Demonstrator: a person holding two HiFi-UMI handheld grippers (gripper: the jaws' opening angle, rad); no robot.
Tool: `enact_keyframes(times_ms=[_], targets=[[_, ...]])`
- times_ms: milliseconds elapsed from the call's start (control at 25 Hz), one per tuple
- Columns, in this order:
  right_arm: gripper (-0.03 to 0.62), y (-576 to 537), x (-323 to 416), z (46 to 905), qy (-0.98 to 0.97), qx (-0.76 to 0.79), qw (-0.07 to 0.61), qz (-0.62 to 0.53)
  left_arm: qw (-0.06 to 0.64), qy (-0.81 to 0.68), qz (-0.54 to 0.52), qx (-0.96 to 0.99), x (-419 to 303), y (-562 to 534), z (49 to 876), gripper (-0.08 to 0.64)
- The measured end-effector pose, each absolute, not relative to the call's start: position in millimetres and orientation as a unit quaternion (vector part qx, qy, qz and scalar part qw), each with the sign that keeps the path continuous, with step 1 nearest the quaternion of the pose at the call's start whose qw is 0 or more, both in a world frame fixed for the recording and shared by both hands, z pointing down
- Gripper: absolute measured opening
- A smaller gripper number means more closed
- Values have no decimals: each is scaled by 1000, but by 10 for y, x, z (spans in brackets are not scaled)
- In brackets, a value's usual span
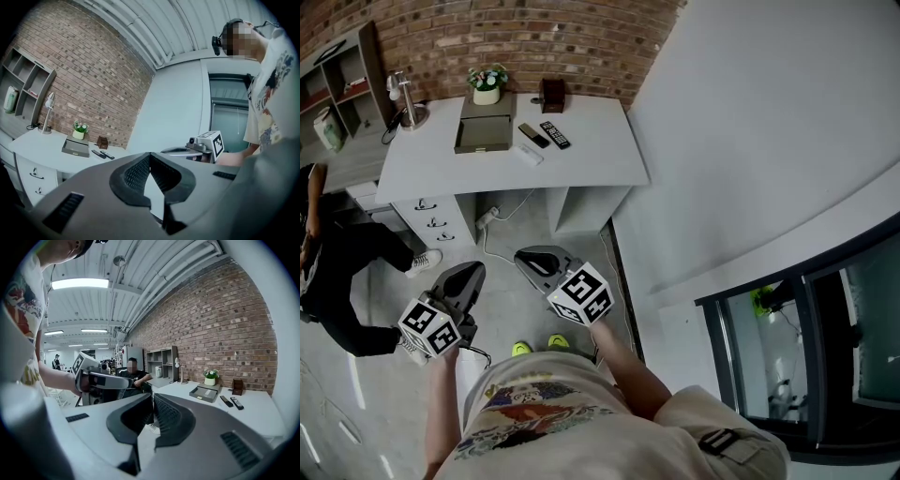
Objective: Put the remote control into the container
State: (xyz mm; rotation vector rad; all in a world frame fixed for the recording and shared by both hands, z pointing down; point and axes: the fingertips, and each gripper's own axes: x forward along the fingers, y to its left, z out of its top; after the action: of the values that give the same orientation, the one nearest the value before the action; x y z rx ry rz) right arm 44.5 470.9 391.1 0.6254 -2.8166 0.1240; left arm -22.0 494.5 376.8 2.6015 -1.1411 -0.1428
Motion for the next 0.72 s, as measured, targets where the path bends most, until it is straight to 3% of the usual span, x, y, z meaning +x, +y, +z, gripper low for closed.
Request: enact_keyframes(times_ms=[720], targets=[[12, 4824, 408, 4056, -960, 231, 152, 53, 169, -384, -51, 906, -364, 5041, 3938, 5]])
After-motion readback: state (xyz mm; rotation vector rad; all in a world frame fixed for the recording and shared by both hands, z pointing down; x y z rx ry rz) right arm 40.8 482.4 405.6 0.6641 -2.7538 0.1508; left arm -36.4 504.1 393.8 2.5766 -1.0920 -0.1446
